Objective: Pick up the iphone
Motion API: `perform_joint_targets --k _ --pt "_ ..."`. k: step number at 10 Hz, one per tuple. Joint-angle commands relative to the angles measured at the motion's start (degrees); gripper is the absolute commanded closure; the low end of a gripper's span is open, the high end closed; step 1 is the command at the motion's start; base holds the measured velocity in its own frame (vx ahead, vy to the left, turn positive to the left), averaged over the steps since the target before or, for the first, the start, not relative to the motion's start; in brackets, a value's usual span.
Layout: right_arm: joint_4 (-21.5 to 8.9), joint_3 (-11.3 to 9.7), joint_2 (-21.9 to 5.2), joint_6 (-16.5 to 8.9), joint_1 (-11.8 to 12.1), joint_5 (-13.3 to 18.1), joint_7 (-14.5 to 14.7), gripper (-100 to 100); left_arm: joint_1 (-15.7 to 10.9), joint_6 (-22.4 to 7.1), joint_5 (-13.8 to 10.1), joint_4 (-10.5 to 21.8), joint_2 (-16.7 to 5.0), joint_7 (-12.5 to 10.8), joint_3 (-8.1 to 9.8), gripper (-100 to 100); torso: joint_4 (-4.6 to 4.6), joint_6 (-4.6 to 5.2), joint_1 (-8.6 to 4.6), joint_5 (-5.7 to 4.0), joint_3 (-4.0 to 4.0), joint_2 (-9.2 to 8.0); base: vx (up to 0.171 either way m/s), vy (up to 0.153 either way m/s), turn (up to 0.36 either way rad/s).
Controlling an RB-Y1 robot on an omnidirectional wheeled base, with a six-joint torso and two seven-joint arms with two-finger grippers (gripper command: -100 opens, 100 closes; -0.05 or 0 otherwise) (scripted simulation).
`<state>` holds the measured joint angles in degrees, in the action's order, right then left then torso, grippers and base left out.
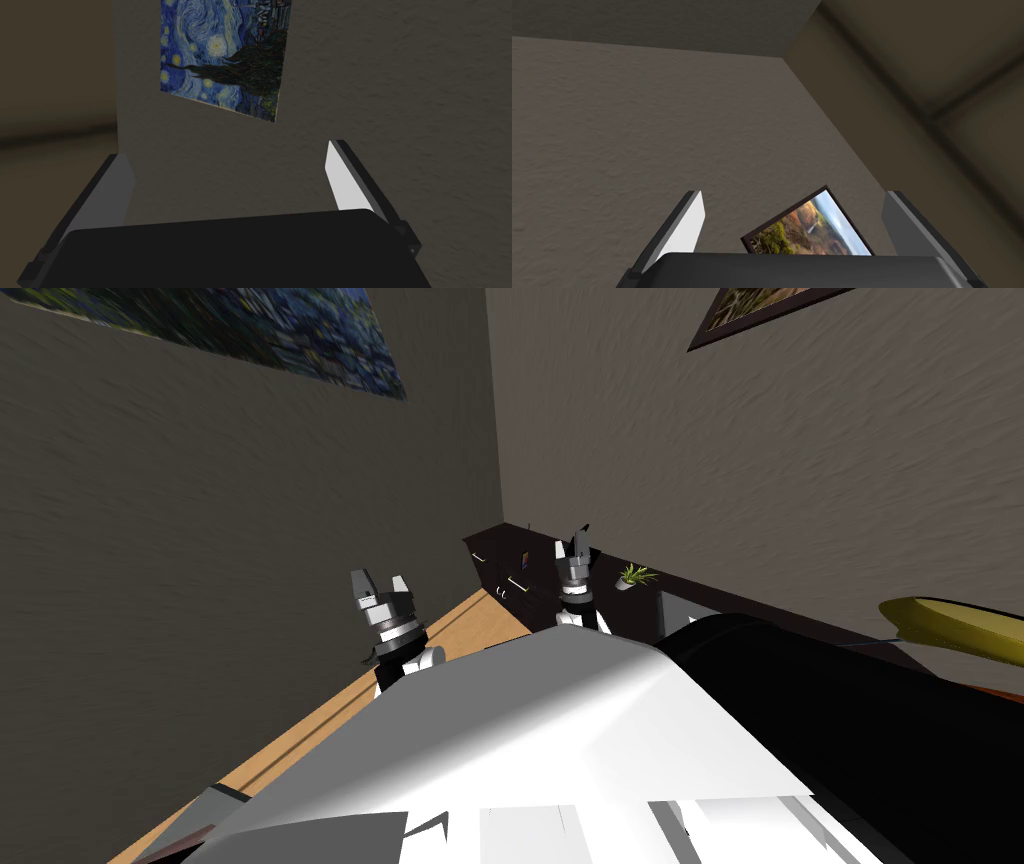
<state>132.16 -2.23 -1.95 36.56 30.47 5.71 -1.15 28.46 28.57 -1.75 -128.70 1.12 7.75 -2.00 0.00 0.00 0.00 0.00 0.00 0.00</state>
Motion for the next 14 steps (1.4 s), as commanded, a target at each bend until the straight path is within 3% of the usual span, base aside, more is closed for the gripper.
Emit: perform_joint_targets --k 1,14 --pt "-0.7 0.1 -1.9 0.1 0.2 0.4 -0.2 -100 0.0 0.0 0.0 0.0 0.0 0.0 0.00 0 0.00 0.00 0.00 0.00 0.00 0.00 0.002 0.005 -0.013" --pt "-9.4 1.0 -22.2 1.8 2.2 5.1 -2.1 -100 0.0 0.0 0.0 0.0 0.0 0.0 0.00 0 0.02 0.00 0.09 0.02 -0.06 0.10 0.022 0.020 -0.006"
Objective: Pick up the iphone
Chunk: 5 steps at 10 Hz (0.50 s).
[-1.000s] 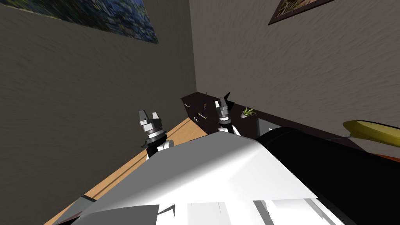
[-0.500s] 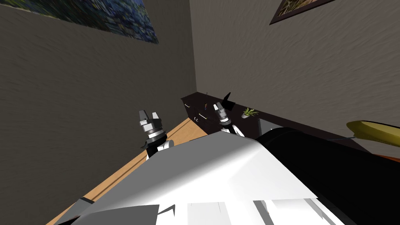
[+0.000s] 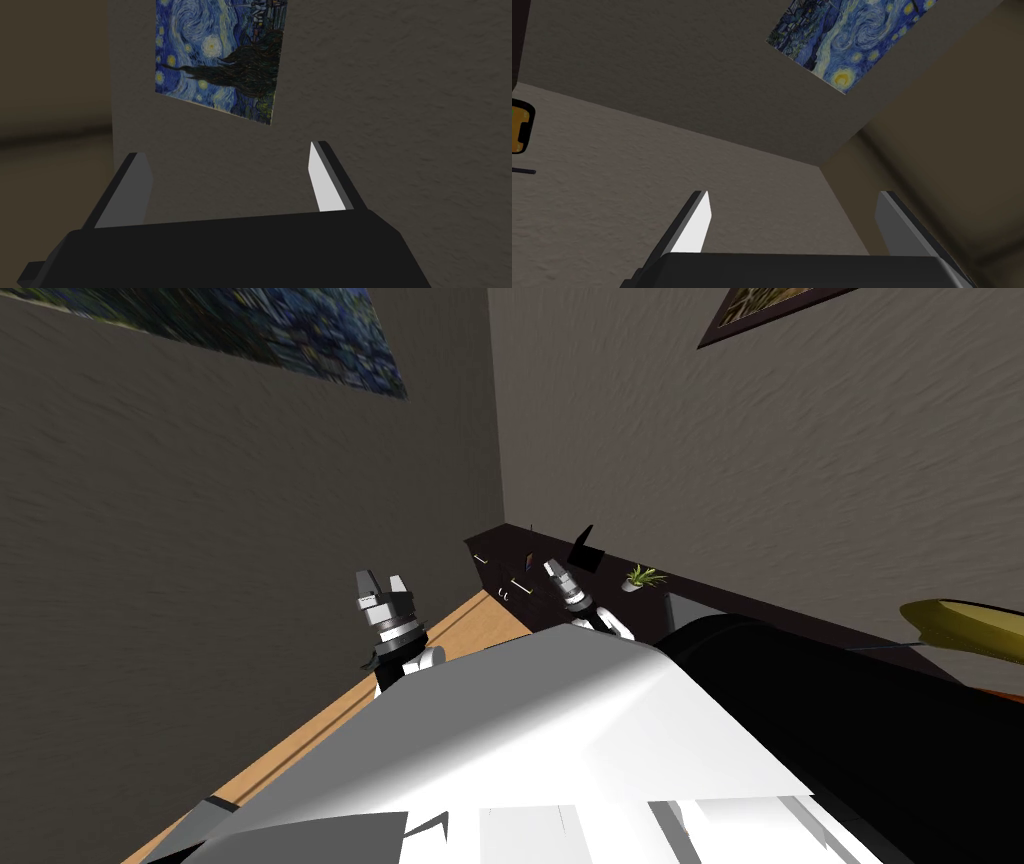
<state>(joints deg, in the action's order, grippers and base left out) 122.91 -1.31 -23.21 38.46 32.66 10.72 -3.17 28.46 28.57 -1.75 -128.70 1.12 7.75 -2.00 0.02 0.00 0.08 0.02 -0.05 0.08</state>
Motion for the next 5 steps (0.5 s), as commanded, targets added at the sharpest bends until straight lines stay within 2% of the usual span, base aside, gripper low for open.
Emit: perform_joint_targets --k 1,4,5 --pt "-1.6 0.2 -2.9 0.2 0.3 0.8 -0.4 -100 0.0 0.0 0.0 0.0 0.0 0.0 0.00 0 0.00 0.00 0.00 0.00 0.00 0.00 0.022 0.023 0.007" --pt "-3.1 0.4 -7.8 0.5 0.7 1.6 -0.8 -100 0.0 0.0 0.0 0.0 0.0 0.0 0.00 0 0.00 0.00 0.02 0.00 0.00 0.01 0.022 0.028 0.005" --pt "-4.7 0.6 -9.8 0.8 1.1 2.5 -1.1 -100 0.0 0.0 0.0 0.0 0.0 0.0 0.00 0 0.00 0.00 0.01 0.00 0.00 0.01 0.035 0.040 0.013"
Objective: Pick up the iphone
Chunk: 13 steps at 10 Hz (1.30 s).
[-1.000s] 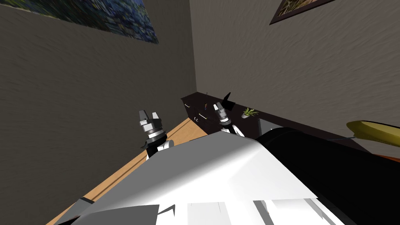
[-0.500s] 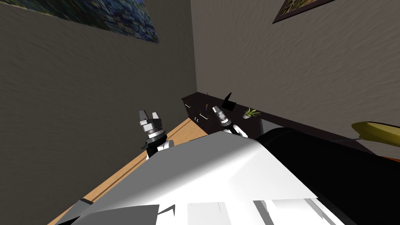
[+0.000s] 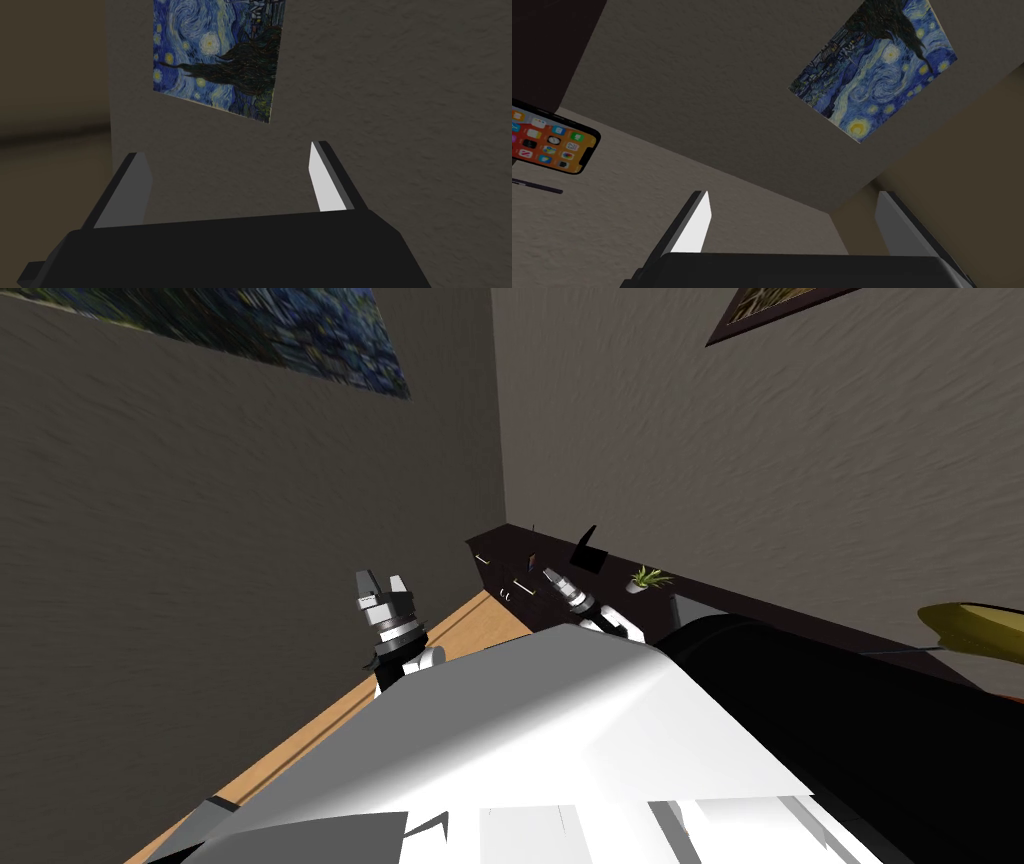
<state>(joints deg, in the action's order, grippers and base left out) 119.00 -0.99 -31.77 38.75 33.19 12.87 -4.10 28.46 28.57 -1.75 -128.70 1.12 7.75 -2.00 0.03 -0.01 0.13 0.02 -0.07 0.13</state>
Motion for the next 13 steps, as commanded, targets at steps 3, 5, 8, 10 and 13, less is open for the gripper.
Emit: perform_joint_targets --k 3,5,8,10,13 --pt "-2.4 0.5 -6.3 0.9 1.0 1.2 -0.6 -100 0.0 0.0 0.0 0.0 0.0 0.0 0.00 0 0.00 0.00 0.01 0.00 0.01 -0.02 0.025 0.036 0.013" --pt "-4.1 0.7 -9.0 1.2 1.4 2.0 -1.0 -100 0.0 0.0 0.0 0.0 0.0 0.0 0.00 0 -0.02 0.01 -0.06 -0.01 0.04 -0.08 0.016 0.020 0.014" --pt "-5.8 1.0 -14.4 1.5 1.8 2.9 -1.4 -100 0.0 0.0 0.0 0.0 0.0 0.0 0.00 0 0.00 0.00 0.04 0.01 0.00 0.01 0.032 0.045 0.021" --pt "-7.5 1.2 -17.8 1.8 2.2 3.8 -1.8 -100 0.0 0.0 0.0 0.0 0.0 0.0 0.00 0 0.01 0.00 0.07 0.02 -0.02 0.02 0.036 0.049 0.028" --pt "-9.3 1.5 -22.7 2.1 2.6 4.7 -2.3 -100 0.0 0.0 0.0 0.0 0.0 0.0 0.00 0 -0.01 0.00 -0.03 -0.01 0.02 -0.04 0.019 0.026 0.021"
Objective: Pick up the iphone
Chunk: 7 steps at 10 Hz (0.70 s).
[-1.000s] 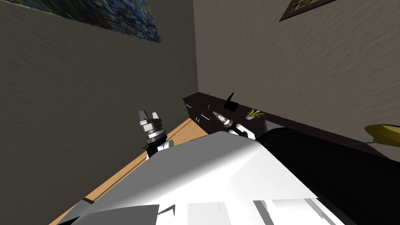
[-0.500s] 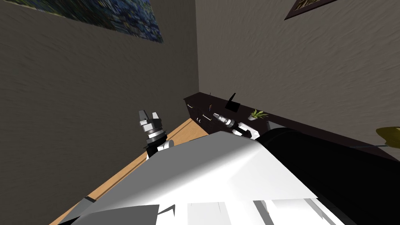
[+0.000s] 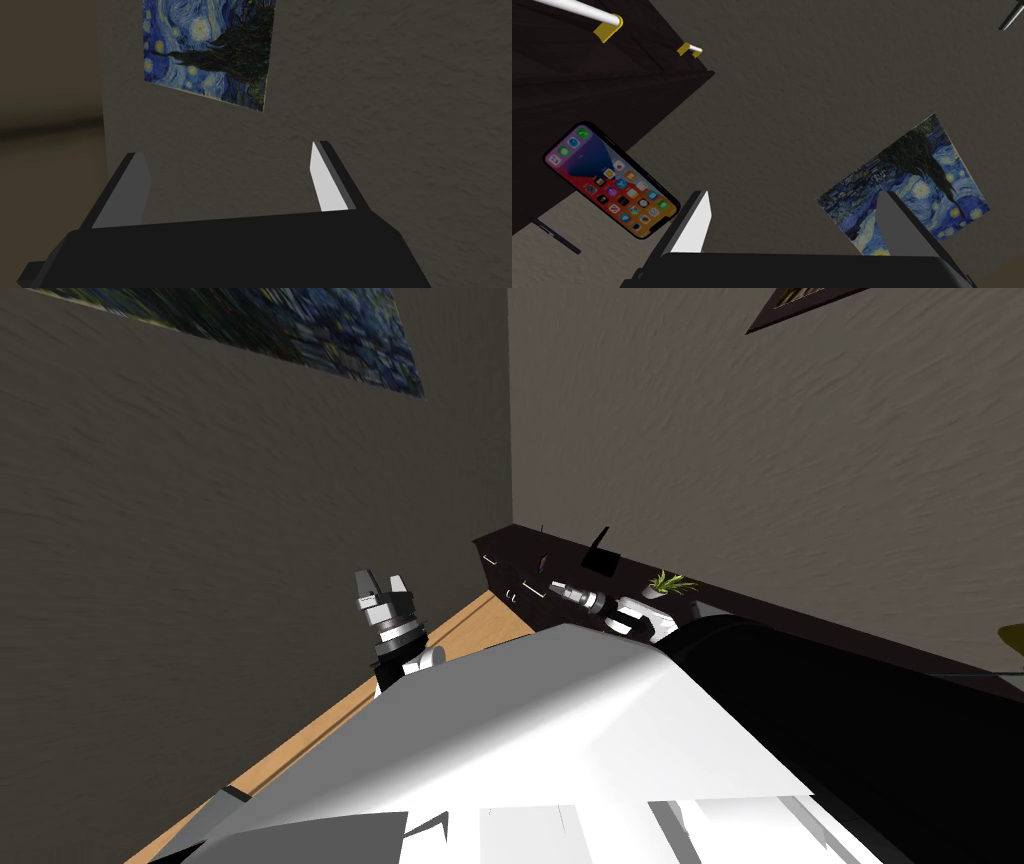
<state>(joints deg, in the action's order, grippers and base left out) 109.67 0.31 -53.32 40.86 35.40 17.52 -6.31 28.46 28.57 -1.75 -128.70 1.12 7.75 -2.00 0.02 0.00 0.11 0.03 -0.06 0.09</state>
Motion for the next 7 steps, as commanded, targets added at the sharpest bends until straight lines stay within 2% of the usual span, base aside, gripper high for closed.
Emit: perform_joint_targets --k 1,4,6,7 --pt "0.1 0.2 -1.6 0.0 0.4 0.1 -0.1 -100 0.0 0.0 0.0 0.0 0.0 0.0 0.00 0 0.00 0.00 0.00 0.00 0.00 0.00 0.015 0.016 -0.005" --pt "-3.5 0.8 -7.3 0.6 1.2 1.9 -1.0 -100 0.0 0.0 0.0 0.0 0.0 0.0 0.00 0 0.01 0.00 0.02 0.00 -0.01 0.02 0.034 0.041 0.041" --pt "-3.5 0.8 -10.3 0.6 1.2 1.9 -1.0 -100 0.0 0.0 0.0 0.0 0.0 0.0 0.00 0 0.01 0.00 0.04 0.01 -0.03 0.06 0.027 0.028 0.008" --pt "-5.2 1.1 -12.3 0.9 1.7 2.7 -1.4 -100 0.0 0.0 0.0 0.0 0.0 0.0 0.00 0 0.00 0.01 -0.03 -0.01 0.00 -0.01 0.021 0.029 0.053"
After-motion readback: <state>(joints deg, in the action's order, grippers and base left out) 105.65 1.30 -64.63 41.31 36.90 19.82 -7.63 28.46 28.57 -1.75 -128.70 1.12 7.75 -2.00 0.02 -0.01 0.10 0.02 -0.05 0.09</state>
